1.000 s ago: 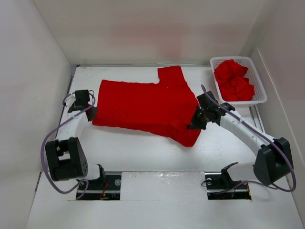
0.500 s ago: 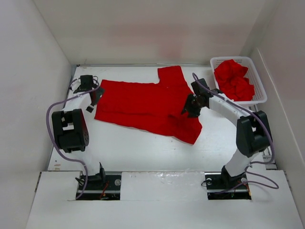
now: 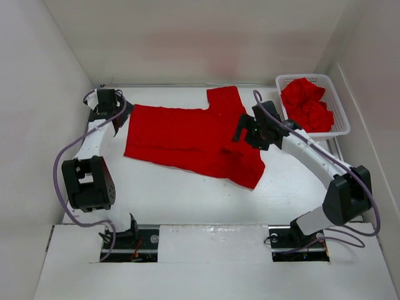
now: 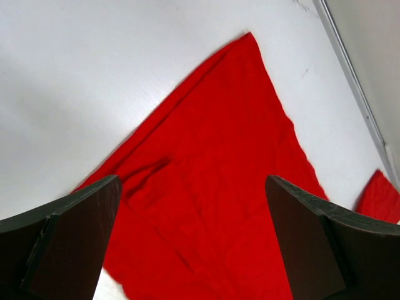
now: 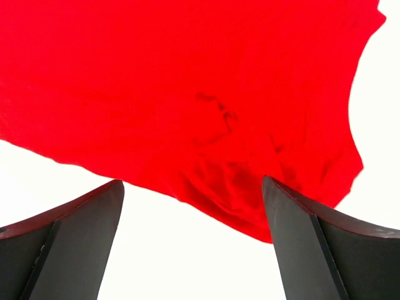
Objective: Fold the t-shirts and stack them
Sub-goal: Fold the flattened tshirt in 1/3 of the way
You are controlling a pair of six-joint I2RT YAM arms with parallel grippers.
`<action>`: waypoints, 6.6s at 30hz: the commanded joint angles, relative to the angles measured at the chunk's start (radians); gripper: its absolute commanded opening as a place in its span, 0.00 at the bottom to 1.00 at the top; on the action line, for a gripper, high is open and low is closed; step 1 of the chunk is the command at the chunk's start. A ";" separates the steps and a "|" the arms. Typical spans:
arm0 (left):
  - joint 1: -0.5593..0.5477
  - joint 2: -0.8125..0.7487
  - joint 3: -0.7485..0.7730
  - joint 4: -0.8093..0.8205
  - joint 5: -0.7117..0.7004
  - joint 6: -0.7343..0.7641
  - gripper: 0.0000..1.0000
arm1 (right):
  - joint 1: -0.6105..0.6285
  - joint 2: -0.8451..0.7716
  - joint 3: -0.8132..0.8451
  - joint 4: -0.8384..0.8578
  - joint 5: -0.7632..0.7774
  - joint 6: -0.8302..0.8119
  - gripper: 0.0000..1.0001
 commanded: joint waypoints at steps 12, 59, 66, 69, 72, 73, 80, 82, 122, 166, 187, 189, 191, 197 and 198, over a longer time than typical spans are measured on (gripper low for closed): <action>-0.240 0.016 -0.199 0.136 0.033 0.161 1.00 | 0.347 0.076 0.142 0.016 0.561 -0.348 0.90; -0.201 0.036 -0.348 0.219 0.047 0.151 1.00 | 0.146 -0.083 -0.092 0.083 0.251 0.624 0.00; -0.201 0.027 -0.348 0.219 0.056 0.151 1.00 | 0.089 0.002 -0.033 0.132 0.296 0.682 0.00; -0.201 0.018 -0.339 0.208 0.056 0.151 1.00 | 0.060 0.086 0.021 0.192 0.239 0.637 0.17; -0.201 0.018 -0.320 0.199 0.065 0.151 1.00 | 0.060 0.140 0.093 0.192 0.204 0.568 0.34; -0.201 0.018 -0.320 0.199 0.065 0.151 1.00 | 0.060 0.141 0.093 0.224 0.193 0.498 0.46; -0.201 0.008 -0.302 0.188 0.065 0.160 1.00 | 0.068 0.058 0.083 0.283 0.132 0.193 0.67; -0.201 0.008 -0.302 0.188 0.065 0.160 1.00 | 0.048 0.032 0.058 0.255 0.168 0.143 0.69; -0.201 0.038 -0.236 0.130 0.027 0.169 1.00 | 0.153 0.323 0.198 0.033 0.181 0.031 0.00; -0.201 0.056 -0.199 0.110 0.027 0.187 1.00 | -0.011 0.380 0.187 0.186 -0.011 -0.026 0.03; -0.211 0.058 -0.181 0.119 0.054 0.217 1.00 | 0.299 -0.128 -0.194 0.355 0.461 0.405 0.00; -0.211 0.058 -0.181 0.119 0.054 0.217 1.00 | 0.308 0.008 -0.100 0.294 0.489 0.417 0.00; -0.211 0.067 -0.181 0.119 0.054 0.217 1.00 | 0.321 0.122 0.078 0.182 0.527 0.417 0.00; -0.211 0.067 -0.148 0.101 0.054 0.217 1.00 | 0.289 0.515 0.492 -0.090 0.563 0.439 0.25; -0.211 0.058 -0.148 0.101 0.065 0.217 1.00 | 0.288 0.533 0.541 -0.099 0.551 0.419 0.31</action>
